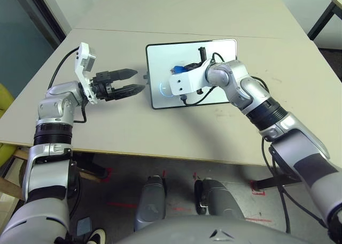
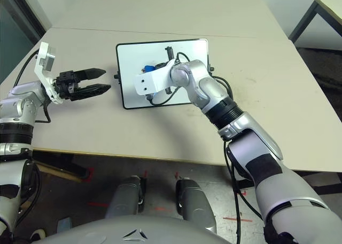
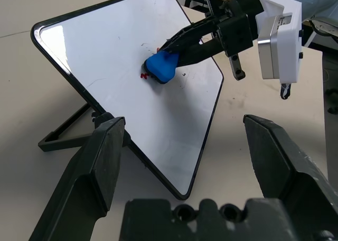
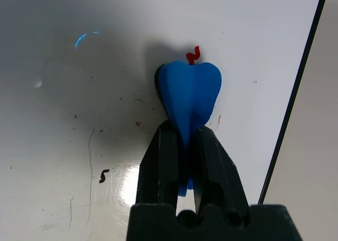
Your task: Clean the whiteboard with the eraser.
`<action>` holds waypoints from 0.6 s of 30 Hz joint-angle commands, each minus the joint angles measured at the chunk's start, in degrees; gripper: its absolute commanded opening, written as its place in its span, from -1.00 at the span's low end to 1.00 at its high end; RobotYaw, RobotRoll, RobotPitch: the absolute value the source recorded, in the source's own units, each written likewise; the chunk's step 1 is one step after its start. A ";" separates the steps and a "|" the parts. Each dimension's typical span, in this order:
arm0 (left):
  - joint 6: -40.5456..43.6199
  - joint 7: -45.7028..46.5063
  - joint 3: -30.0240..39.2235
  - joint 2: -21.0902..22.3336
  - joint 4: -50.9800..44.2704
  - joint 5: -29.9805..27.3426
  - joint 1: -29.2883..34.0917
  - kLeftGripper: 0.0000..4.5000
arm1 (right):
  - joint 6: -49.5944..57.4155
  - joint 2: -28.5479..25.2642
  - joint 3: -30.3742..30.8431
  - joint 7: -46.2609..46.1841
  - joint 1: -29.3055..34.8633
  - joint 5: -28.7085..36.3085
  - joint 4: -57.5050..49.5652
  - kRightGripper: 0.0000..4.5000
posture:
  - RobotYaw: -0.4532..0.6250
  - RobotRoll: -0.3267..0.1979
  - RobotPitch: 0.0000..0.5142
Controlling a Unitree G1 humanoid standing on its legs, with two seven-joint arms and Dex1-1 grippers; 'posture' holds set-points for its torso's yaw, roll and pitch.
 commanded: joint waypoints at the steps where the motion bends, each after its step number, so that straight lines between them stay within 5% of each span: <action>1: -0.04 -0.17 0.18 0.28 -0.76 -0.13 -0.11 1.00 | -0.07 -1.64 0.82 -0.06 0.36 -0.85 2.84 -0.93 | 0.25 0.25 -0.61; 18: -0.87 -0.55 -0.32 -0.18 0.82 0.33 -1.44 1.00 | -3.36 -10.88 -0.10 -2.87 0.62 -2.57 4.45 -0.93 | 0.22 0.25 -0.63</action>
